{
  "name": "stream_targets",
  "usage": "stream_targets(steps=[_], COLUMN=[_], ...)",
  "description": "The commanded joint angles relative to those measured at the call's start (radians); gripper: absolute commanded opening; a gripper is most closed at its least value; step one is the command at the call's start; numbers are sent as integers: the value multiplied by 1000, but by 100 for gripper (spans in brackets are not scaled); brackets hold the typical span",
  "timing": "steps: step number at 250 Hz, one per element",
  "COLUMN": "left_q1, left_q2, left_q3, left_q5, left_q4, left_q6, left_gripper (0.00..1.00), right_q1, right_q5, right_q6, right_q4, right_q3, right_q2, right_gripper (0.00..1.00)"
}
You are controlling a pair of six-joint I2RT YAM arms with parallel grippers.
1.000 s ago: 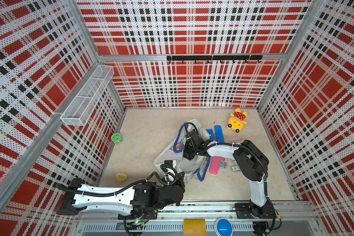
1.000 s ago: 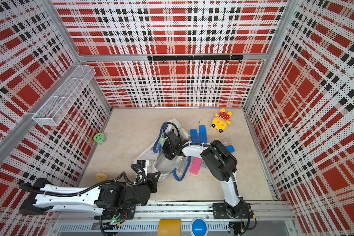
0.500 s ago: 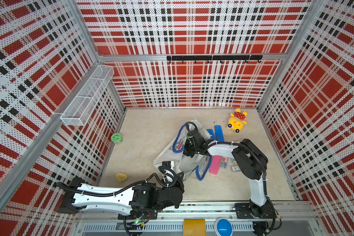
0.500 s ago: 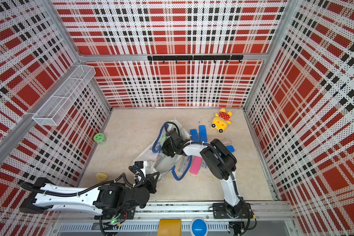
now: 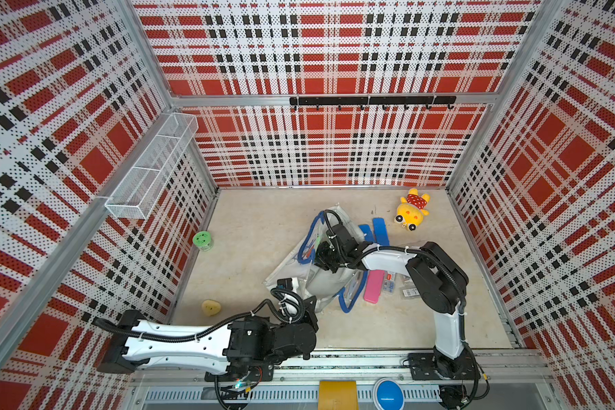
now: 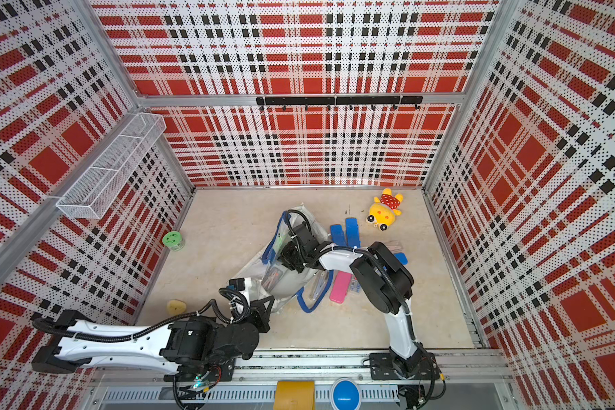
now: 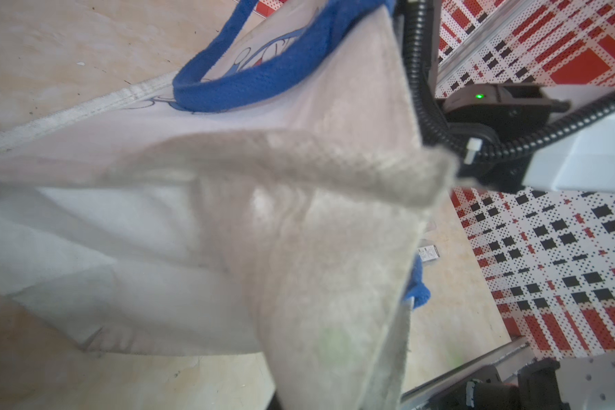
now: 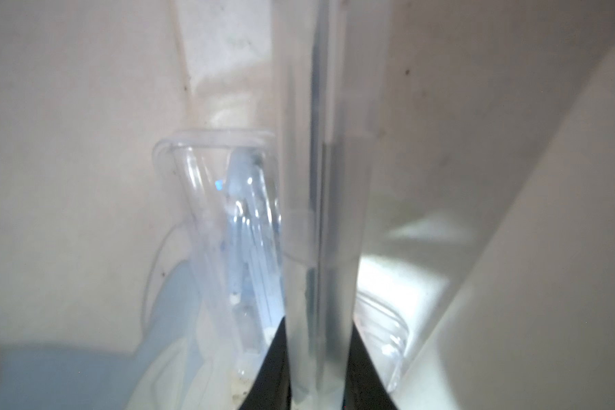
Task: Take out the compass set from the canvas bag
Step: Pick up the compass set from the canvas bag.
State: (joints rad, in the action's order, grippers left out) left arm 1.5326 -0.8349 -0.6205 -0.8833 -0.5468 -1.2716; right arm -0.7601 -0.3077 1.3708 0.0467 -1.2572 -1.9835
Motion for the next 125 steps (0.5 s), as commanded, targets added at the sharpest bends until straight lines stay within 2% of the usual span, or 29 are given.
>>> stream_targets(steps=[1, 40, 77, 125], left_q1=[-32, -92, -161, -265], left_q2=[11, 40, 54, 45], left_q3=[-40, -32, -31, -53], left_q5=[-8, 5, 43, 83], left_q4=[-77, -51, -6, 1], left_q6=[-11, 2, 64, 102], left_gripper=[0, 0, 0, 0], right_q1=[17, 2, 7, 28], right_q5=[18, 30, 44, -31], right_q6=[-74, -154, -236, -405], right_q4=[-11, 116, 228, 357], right_q3=[-20, -64, -104, -203], right_q2=[124, 228, 318, 384], right_gripper=[7, 6, 7, 5])
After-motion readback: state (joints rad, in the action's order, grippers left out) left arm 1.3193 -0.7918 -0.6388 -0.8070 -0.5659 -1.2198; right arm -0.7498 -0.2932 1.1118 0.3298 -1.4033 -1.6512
